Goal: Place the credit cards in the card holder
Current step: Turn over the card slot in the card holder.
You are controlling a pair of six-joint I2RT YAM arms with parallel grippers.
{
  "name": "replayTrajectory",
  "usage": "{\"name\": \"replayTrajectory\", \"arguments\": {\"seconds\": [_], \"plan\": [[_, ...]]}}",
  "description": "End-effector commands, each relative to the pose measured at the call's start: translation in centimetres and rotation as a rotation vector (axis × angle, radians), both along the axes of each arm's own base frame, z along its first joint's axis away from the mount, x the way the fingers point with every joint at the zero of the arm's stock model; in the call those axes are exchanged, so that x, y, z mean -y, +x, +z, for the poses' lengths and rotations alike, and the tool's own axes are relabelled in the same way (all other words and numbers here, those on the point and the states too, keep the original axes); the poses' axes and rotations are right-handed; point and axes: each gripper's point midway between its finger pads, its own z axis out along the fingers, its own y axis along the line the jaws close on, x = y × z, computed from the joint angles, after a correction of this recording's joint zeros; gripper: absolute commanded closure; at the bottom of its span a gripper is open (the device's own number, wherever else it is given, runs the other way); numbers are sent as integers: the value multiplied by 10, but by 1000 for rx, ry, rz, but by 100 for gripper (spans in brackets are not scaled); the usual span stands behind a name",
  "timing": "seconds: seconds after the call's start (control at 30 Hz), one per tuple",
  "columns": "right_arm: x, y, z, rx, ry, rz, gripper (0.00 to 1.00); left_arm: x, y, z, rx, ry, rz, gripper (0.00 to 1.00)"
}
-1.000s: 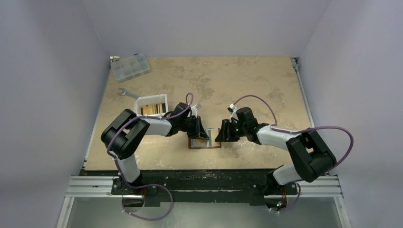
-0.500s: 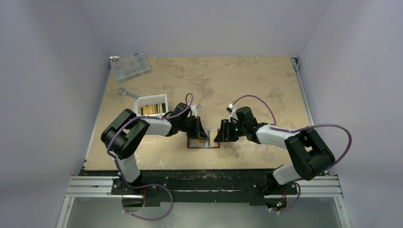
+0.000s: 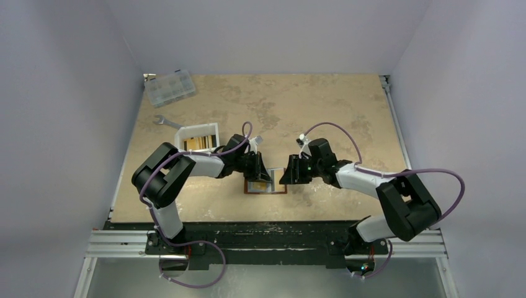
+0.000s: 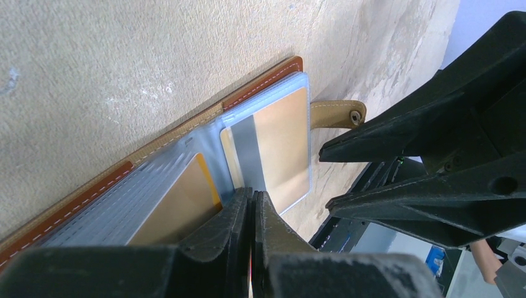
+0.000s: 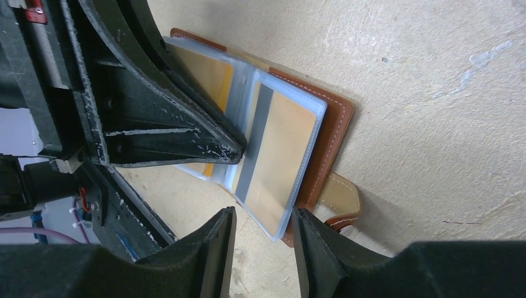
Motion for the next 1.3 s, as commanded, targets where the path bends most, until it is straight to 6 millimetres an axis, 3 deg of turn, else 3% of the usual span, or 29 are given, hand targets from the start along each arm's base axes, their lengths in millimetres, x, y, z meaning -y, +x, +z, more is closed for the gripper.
{"name": "replayTrajectory", "arguments": {"seconds": [0.0,0.4,0.87,1.07,1.27], "plan": [[-11,1,4,-3,36,31,55,-13,-5,-20,-1,77,6,100],[-18,-2,2,-13,54,59,58,-14,-4,-19,5,78,8,100],[-27,1,25,62,72,96,59,-11,4,-5,44,74,0,100],[-35,9,30,86,81,122,57,-15,19,21,94,45,37,84],[-48,16,30,87,93,153,57,-25,29,48,124,-6,71,74]]}}
